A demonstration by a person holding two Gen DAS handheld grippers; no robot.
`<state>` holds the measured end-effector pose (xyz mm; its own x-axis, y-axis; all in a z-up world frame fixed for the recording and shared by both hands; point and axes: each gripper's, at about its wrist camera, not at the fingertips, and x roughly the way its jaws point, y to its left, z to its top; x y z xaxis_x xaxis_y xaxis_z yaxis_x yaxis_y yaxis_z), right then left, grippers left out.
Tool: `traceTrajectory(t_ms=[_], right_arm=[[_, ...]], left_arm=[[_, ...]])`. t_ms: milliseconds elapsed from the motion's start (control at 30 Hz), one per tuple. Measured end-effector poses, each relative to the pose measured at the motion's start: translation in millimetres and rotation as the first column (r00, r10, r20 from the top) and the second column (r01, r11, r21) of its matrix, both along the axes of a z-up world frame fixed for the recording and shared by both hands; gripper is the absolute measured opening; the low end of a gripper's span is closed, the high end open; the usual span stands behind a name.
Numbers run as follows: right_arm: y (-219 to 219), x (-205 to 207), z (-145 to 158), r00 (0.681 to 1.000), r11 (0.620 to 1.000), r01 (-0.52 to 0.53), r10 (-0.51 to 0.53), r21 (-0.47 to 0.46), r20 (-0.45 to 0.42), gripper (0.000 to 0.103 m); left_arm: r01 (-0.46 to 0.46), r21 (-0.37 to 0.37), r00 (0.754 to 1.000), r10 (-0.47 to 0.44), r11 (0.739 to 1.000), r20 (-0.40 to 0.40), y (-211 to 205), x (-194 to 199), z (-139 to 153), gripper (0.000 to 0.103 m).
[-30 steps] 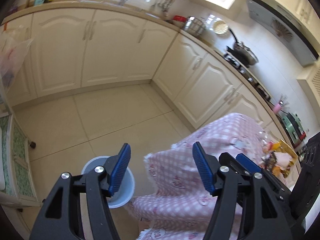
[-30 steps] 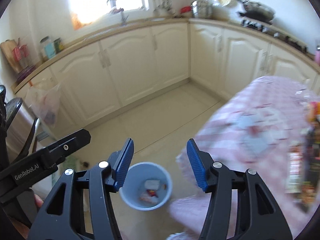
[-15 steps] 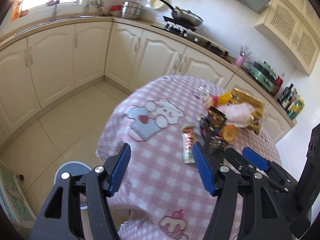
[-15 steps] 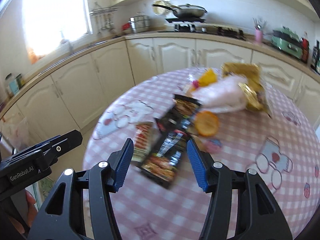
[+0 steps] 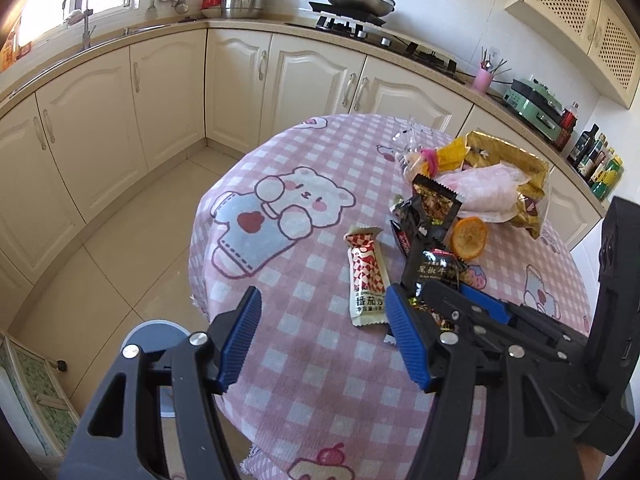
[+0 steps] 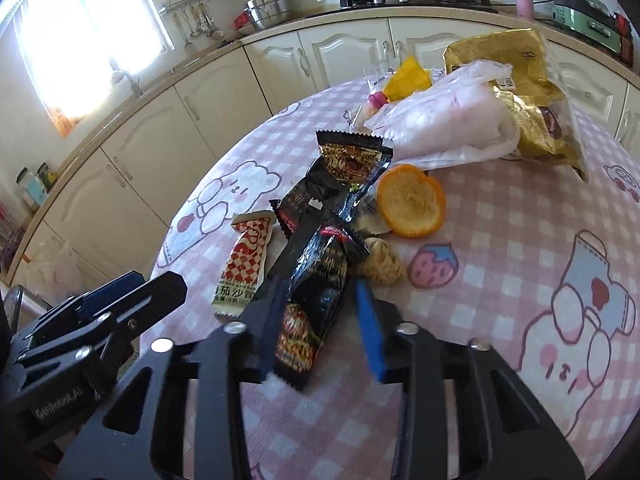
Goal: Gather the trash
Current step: 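Grasp the red-white snack wrapper with the left tool while the right tool grasps a black wrapper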
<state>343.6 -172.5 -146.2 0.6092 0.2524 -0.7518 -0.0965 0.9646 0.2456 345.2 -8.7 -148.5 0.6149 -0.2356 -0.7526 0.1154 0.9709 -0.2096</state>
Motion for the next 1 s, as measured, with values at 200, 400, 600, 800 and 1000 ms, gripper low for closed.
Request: traceTrajectory(t_ms=[200,400,600,800,1000], right_arm=[[-12.2,-9.1,7.6,0.999,1.0,0.0,0.0,0.0,0.052,0.007],[-25.5,-17.5,15.4,0.996,1.0,0.005,-0.004,-0.01,0.091,0.006],[-28.0,-14.6,17.6,0.995,1.0,0.017,-0.016,-0.014,0.099,0.006],[-23.9,-16.6,19.7,0.995,1.0,0.008,-0.007,-0.008,0.1,0.006],[-6.7,-21.3,30.4,0.992,1.0,-0.012,0.014,-0.015,0.125,0.006]], left_arm=[[0.039,0.013,0.999,-0.039,0.999,-0.012,-16.3,15.5,-6.5,0.063],[0.066,0.015,0.997,-0.066,0.998,-0.032,-33.5,32.2,-16.8,0.062],[0.077,0.04,0.996,-0.075,0.996,-0.045,-41.0,40.3,-18.9,0.014],[0.09,0.008,0.996,-0.09,0.996,-0.025,-38.3,32.9,-18.8,0.007],[0.081,-0.05,0.997,-0.08,0.995,0.018,-18.3,16.4,-5.7,0.007]])
